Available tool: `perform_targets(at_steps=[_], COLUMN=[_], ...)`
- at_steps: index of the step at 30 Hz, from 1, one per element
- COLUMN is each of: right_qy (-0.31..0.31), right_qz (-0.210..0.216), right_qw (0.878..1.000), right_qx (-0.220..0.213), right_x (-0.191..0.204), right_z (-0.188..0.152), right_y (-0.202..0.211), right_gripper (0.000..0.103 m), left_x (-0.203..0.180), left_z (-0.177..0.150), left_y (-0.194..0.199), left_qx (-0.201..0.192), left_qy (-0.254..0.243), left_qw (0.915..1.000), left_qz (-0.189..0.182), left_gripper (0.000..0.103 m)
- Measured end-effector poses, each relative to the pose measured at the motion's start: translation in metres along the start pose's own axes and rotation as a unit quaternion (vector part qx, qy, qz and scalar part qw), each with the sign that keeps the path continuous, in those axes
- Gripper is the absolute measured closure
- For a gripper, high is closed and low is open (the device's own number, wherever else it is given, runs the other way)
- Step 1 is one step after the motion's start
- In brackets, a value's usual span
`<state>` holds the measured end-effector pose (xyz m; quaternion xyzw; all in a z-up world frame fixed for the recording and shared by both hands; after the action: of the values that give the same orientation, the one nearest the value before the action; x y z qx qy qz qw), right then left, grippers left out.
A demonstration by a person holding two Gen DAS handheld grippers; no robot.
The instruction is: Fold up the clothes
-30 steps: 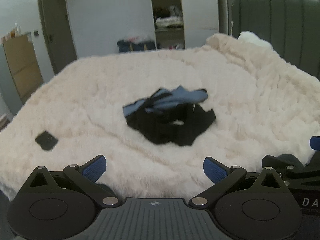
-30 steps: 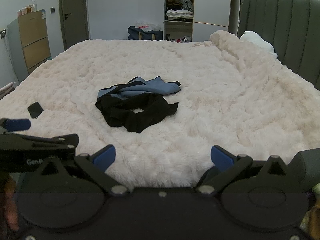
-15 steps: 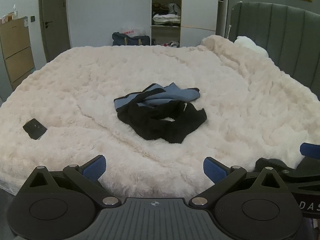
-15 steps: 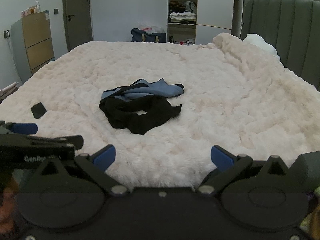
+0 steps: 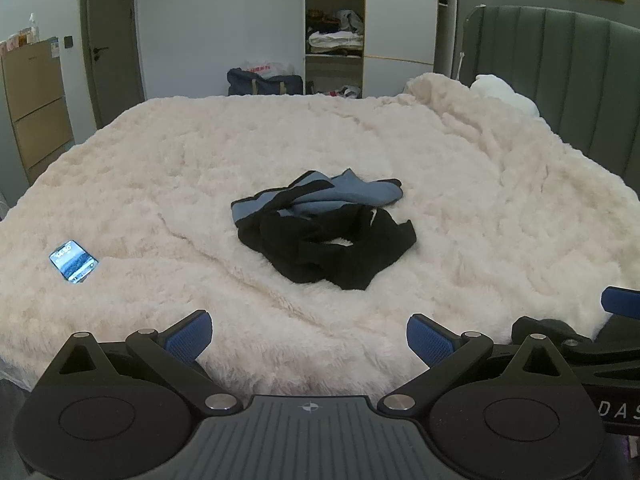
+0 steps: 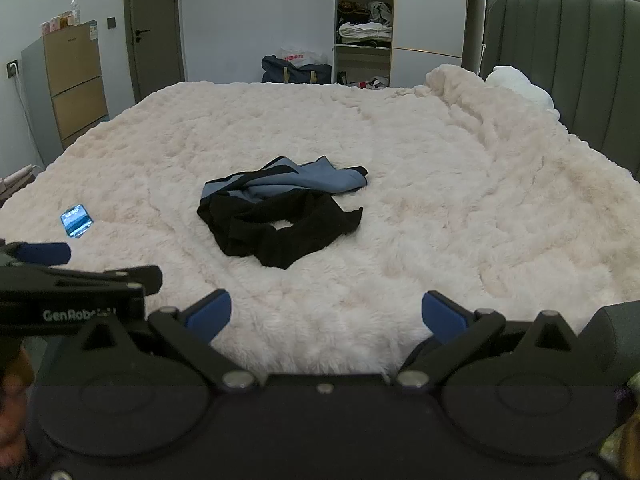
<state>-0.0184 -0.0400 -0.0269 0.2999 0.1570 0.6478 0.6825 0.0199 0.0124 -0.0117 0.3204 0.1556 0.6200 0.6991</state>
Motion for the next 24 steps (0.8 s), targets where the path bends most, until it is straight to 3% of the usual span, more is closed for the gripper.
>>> perform_targets(at_steps=[24], right_qy=[0.001], right_qz=[-0.001], right_qw=[1.000], right_qx=[0.001], right_x=[0.0012], right_z=[0.0011], right_y=[0.0002], right_gripper=[0.000], left_x=[-0.0010], left_z=[-0.0008], left_y=[0.0039], left_qx=[0.000], left_qy=[-0.004], left_qw=[1.0000], left_qz=[0.003], left_gripper=[0.000])
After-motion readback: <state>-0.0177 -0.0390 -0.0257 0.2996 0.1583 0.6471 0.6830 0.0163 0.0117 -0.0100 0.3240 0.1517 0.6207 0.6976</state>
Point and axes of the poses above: each gripper's, at about its wrist camera, not at the fingertips, and y roughly against the way its jaws point, x to its left, z to its top, the point moved 3 cm from there along -y, roughly the way its jaws point, and after that the axes turned 13 degrees about -y, right-handed, at the moved point
